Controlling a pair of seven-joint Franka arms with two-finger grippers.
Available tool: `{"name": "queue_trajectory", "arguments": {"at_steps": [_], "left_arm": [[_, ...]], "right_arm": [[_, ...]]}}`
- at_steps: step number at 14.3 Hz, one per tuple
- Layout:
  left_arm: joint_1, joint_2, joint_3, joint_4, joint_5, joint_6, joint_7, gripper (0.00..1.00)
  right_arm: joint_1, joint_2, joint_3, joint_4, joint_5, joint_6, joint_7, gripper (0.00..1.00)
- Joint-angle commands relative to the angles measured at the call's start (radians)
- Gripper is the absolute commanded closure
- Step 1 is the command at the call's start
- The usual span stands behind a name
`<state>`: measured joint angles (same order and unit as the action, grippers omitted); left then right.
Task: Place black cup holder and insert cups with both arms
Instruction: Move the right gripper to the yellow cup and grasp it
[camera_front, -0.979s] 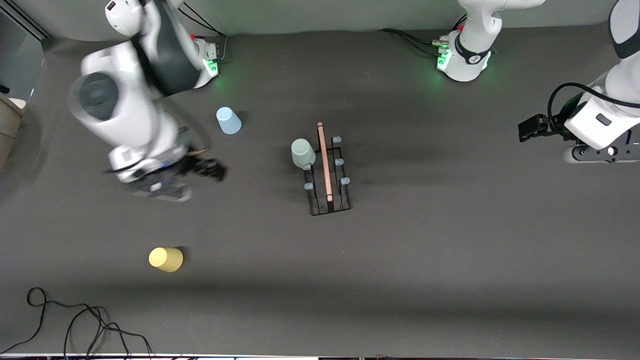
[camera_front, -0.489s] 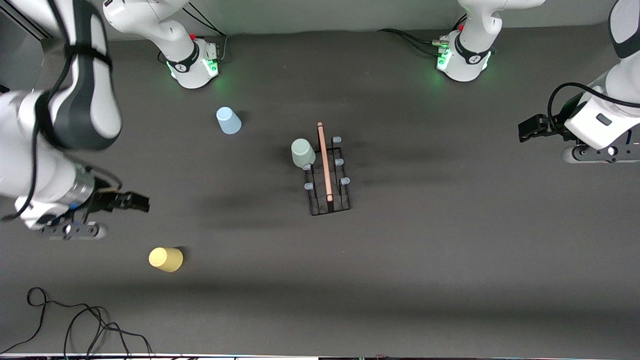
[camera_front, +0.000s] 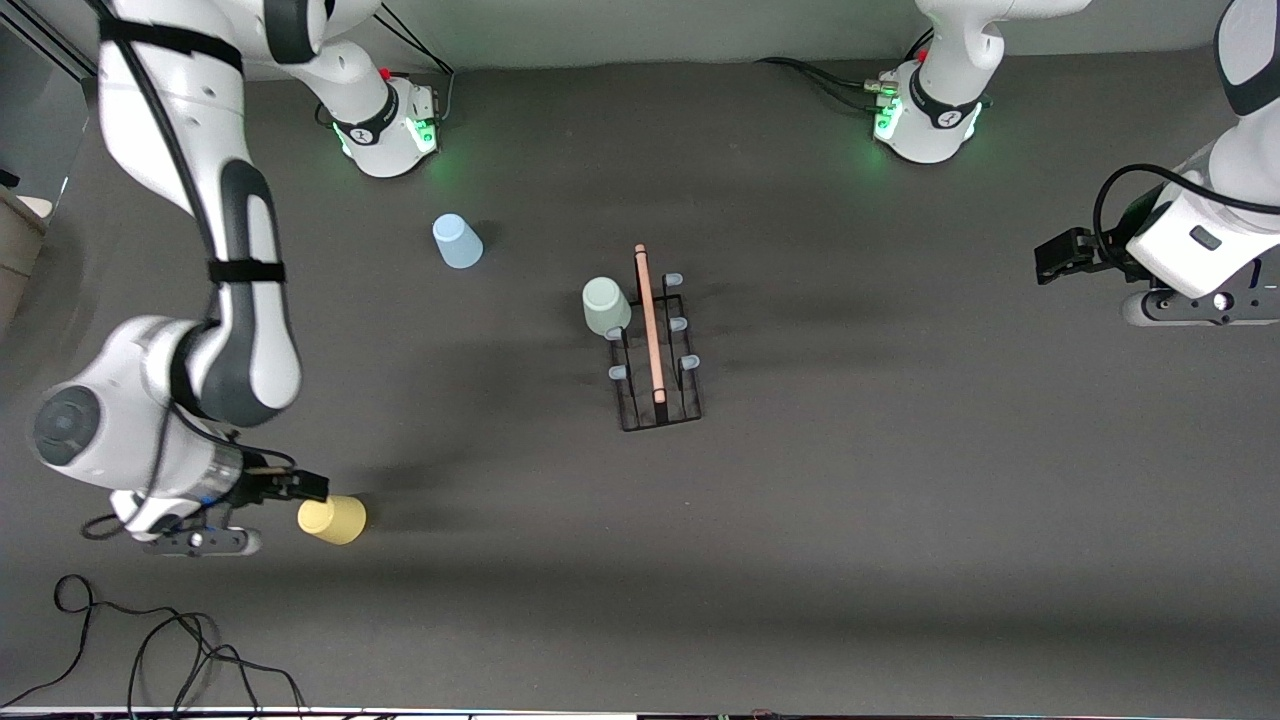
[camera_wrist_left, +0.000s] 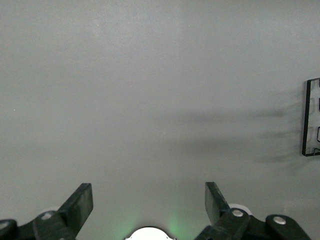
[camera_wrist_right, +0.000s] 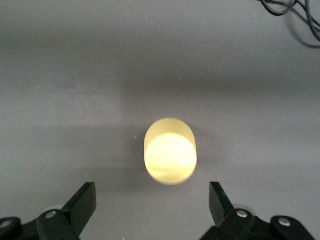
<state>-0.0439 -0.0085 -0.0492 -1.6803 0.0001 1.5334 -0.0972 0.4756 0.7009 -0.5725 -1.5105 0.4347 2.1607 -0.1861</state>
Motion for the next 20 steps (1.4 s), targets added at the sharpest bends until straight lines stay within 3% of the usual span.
{"name": "queue_trajectory", "arguments": {"at_steps": [1,7,9,12,15,18,20], "left_arm": [[-0.005,-0.005,0.003,0.004,0.001,0.004,0.013,0.0],[-0.004,-0.005,0.003,0.004,0.001,0.004,0.013,0.0],[-0.004,-0.005,0.003,0.004,0.001,0.004,0.013,0.0],[-0.004,-0.005,0.003,0.004,0.001,0.004,0.013,0.0],[-0.004,-0.005,0.003,0.004,0.001,0.004,0.013,0.0],[-0.002,-0.005,0.003,0.004,0.001,0.004,0.013,0.0],[-0.002,-0.005,0.003,0.004,0.001,0.004,0.013,0.0]], "right_arm": [[-0.003,0.072,-0.01,0.042,0.074,0.044,-0.08,0.0],[-0.034,0.149,0.013,0.041,0.153,0.122,-0.148,0.0],[-0.031,0.141,0.013,0.038,0.148,0.099,-0.157,0.54],[-0.032,0.135,0.011,0.038,0.144,0.041,-0.164,0.71],[-0.023,0.057,-0.013,0.042,0.103,-0.097,-0.155,0.72],[0.001,-0.104,-0.021,0.046,-0.084,-0.218,-0.08,0.72],[0.056,-0.177,-0.023,0.044,-0.152,-0.275,-0.008,0.72]]}}
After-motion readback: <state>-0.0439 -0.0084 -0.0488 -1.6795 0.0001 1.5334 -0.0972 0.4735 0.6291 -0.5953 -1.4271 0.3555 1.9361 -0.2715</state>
